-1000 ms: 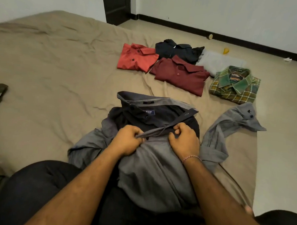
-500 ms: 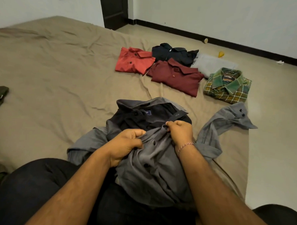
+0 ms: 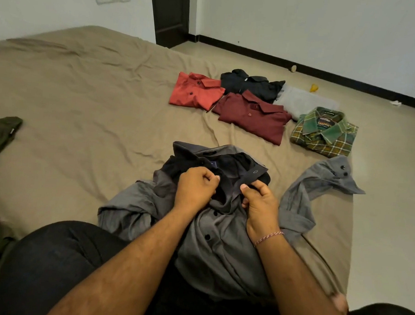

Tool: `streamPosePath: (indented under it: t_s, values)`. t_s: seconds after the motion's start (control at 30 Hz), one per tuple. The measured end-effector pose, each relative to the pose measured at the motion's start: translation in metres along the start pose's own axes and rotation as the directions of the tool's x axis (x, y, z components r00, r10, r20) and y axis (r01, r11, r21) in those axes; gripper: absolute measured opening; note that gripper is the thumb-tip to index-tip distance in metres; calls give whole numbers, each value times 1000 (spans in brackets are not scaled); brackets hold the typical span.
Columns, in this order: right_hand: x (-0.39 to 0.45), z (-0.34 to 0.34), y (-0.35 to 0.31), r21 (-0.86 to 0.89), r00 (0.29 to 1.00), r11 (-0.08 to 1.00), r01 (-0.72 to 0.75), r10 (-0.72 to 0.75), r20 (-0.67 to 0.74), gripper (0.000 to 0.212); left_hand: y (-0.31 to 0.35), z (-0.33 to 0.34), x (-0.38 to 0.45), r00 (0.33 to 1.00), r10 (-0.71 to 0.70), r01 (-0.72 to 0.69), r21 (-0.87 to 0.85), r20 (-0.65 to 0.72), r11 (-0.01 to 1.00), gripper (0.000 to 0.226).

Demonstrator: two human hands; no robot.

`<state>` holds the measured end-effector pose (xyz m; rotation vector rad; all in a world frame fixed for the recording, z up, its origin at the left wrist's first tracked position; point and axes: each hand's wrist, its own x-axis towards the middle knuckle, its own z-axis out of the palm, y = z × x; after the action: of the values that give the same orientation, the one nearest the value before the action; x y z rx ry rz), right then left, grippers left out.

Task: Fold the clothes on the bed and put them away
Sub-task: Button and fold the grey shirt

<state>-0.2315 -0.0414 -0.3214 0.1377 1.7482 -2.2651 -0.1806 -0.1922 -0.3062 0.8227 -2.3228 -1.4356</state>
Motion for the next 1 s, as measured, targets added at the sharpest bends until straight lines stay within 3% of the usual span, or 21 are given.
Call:
streamPosePath:
  t_s: [0.2,0.3,0.47,0.63,0.73,0.83,0.9,1.0]
  values:
    - [-2,0,12,-73,998,997,-34,30,-58,22,-13,35,16,977,-213,213,32,-12,976,53]
    - [-3,2,18,-73,996,997,-37,30,-89,25,-10,42,26,963,-268,267,185,-22,946,41]
    - [-2,1,24,-117,995,993,-11,-1,-101,28,-4,45,26,970,-243,231,359,-14,904,26]
    - [2,4,19,-88,986,994,-64,50,-156,12,-6,50,17,993,-107,114,455,-42,883,19]
    - [12,5,8,-35,975,994,-106,97,-199,16,-13,46,17,994,-92,104,313,-55,944,12]
    - [13,3,2,-47,982,996,-73,64,-177,28,-20,37,14,997,-32,28,-65,-69,998,15]
    - [10,1,0,3,988,998,-58,58,-142,29,-17,27,4,994,20,-48,-264,-106,963,14]
    - [3,-2,-3,141,995,989,-35,47,-85,15,-6,10,-10,984,54,-121,-409,-172,905,10]
